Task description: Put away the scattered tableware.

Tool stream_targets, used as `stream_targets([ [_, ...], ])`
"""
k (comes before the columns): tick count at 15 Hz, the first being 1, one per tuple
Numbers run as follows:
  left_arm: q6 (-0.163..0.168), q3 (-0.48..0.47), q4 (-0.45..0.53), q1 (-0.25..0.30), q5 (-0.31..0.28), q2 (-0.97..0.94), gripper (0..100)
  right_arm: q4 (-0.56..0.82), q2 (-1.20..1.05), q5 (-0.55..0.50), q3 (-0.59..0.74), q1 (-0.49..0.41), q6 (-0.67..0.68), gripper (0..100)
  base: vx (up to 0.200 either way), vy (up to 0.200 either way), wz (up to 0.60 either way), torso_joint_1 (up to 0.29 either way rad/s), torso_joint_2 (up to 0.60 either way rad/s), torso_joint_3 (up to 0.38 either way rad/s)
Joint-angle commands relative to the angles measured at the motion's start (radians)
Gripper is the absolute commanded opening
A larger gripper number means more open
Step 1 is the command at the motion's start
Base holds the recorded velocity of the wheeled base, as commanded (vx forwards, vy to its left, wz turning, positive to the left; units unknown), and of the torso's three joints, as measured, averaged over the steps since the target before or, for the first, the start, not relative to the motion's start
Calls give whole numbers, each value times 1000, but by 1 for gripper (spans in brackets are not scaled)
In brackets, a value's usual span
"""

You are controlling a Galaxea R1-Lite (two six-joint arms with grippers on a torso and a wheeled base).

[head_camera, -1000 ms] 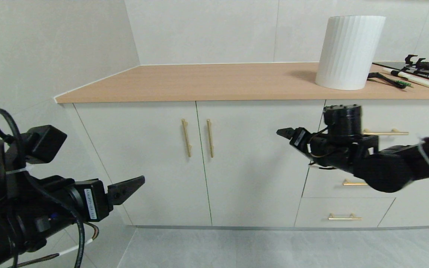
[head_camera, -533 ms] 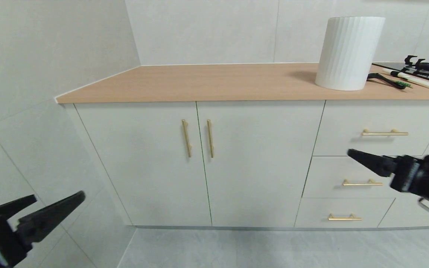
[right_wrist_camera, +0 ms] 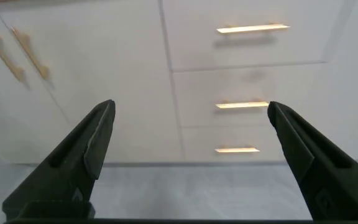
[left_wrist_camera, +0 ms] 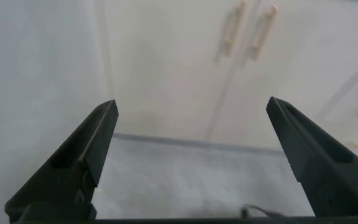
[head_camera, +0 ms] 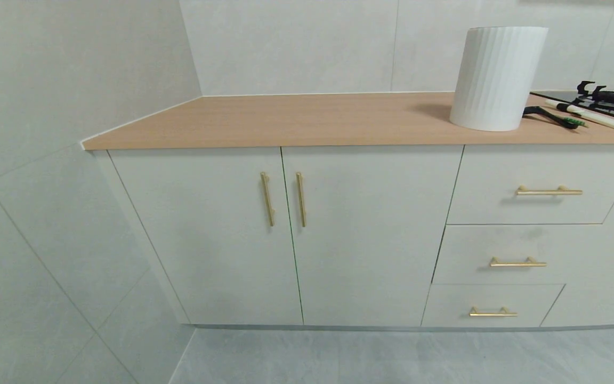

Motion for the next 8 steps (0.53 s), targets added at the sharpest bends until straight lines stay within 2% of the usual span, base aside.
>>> stream_targets([
  [1, 36, 48, 18, 90, -16, -164, 100, 193, -338, 5, 25, -117, -37, 100, 0, 0, 0, 0, 0, 0],
  [2, 56, 84, 18, 129, -24, -198, 100, 196, -368, -4, 54, -112, -50, 100, 0, 0, 0, 0, 0, 0],
  [3, 94, 127, 18, 158, -47, -248, 100, 188, -374, -4, 94, -109, -57, 100, 0, 0, 0, 0, 0, 0],
  [4, 119, 164, 14, 163, -27, -251, 100, 179, -374, -4, 126, -109, -60, 100, 0, 0, 0, 0, 0, 0],
  [5, 116, 198, 3, 163, 36, -251, 100, 140, -374, -6, 163, -109, -71, 100, 0, 0, 0, 0, 0, 0],
  [6, 117, 233, -20, 163, 57, -251, 100, 79, -374, -4, 206, -109, -74, 100, 0, 0, 0, 0, 0, 0],
  [7, 125, 287, -71, 163, 54, -251, 100, -10, -374, -1, 270, -109, -85, 100, 0, 0, 0, 0, 0, 0],
  [8, 136, 354, -140, 163, 42, -251, 100, -21, -374, 2, 270, -109, -113, 100, 0, 0, 0, 0, 0, 0],
])
